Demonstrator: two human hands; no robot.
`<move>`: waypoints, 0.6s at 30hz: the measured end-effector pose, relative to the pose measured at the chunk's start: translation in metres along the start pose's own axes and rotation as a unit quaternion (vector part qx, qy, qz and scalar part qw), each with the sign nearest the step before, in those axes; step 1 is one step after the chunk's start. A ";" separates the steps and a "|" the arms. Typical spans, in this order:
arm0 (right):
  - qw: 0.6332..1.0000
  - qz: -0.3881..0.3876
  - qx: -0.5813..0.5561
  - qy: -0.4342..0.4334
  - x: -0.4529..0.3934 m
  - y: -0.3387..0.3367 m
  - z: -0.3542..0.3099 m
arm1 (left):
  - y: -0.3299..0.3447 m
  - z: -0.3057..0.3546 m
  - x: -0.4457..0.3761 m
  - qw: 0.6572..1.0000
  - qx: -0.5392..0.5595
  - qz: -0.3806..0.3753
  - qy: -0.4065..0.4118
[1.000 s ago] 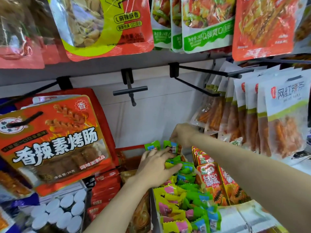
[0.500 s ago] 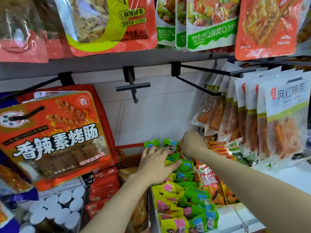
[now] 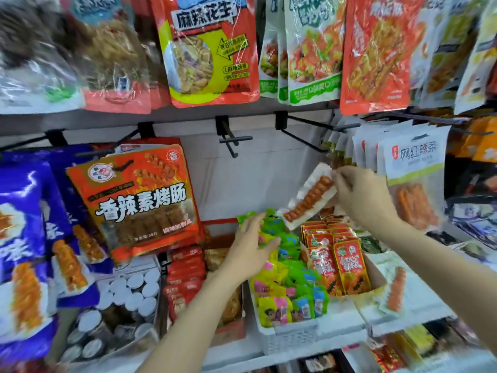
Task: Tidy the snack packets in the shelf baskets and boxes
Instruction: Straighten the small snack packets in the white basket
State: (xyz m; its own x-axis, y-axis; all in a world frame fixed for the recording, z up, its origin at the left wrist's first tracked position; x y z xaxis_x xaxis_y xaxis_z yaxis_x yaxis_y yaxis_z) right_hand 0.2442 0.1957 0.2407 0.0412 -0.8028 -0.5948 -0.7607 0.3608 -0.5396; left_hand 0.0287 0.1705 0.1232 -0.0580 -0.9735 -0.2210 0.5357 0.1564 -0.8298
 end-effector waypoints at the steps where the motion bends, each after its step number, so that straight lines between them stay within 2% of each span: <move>1: 1.000 0.004 -0.002 0.000 0.002 -0.007 -0.004 | -0.006 0.004 0.008 0.999 0.028 0.017 0.001; 3: 1.000 -0.010 -0.003 0.024 0.006 -0.019 -0.005 | -0.015 0.015 0.024 0.994 0.110 0.014 -0.004; 6: 0.995 -0.030 -0.044 0.079 0.013 -0.030 0.002 | -0.016 0.033 0.051 0.967 0.254 -0.027 -0.004; 9: 0.978 -0.038 -0.153 0.134 0.027 -0.026 0.015 | -0.010 0.042 0.077 0.950 0.308 -0.045 0.002; 14: 0.897 -0.030 -0.385 0.216 0.038 0.008 0.023 | 0.000 0.031 0.087 0.914 0.397 -0.056 -0.064; 16: 0.849 -0.047 -0.466 0.245 0.038 0.020 0.024 | 0.003 0.026 0.081 0.881 0.456 -0.090 -0.090; 18: 0.827 -0.044 -0.496 0.259 0.034 0.031 0.028 | 0.003 0.022 0.069 0.842 0.516 -0.114 -0.109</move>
State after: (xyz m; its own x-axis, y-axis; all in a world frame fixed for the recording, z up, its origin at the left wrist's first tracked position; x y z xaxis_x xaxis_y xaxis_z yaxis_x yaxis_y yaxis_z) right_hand 0.2400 0.1926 0.1873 0.0370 -0.9938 -0.1050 -0.9375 -0.0708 0.3407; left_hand 0.0448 0.0997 0.1166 -0.1633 -0.9836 0.0761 0.9846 -0.1577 0.0750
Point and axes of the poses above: each hand's wrist, its own x-axis away from the middle knuckle, its own y-axis out of the palm, z = x × y, the point moved 3 cm from there along -x, towards the middle knuckle, and after that the axes turned 13 degrees about -x, right-handed, at the moved point
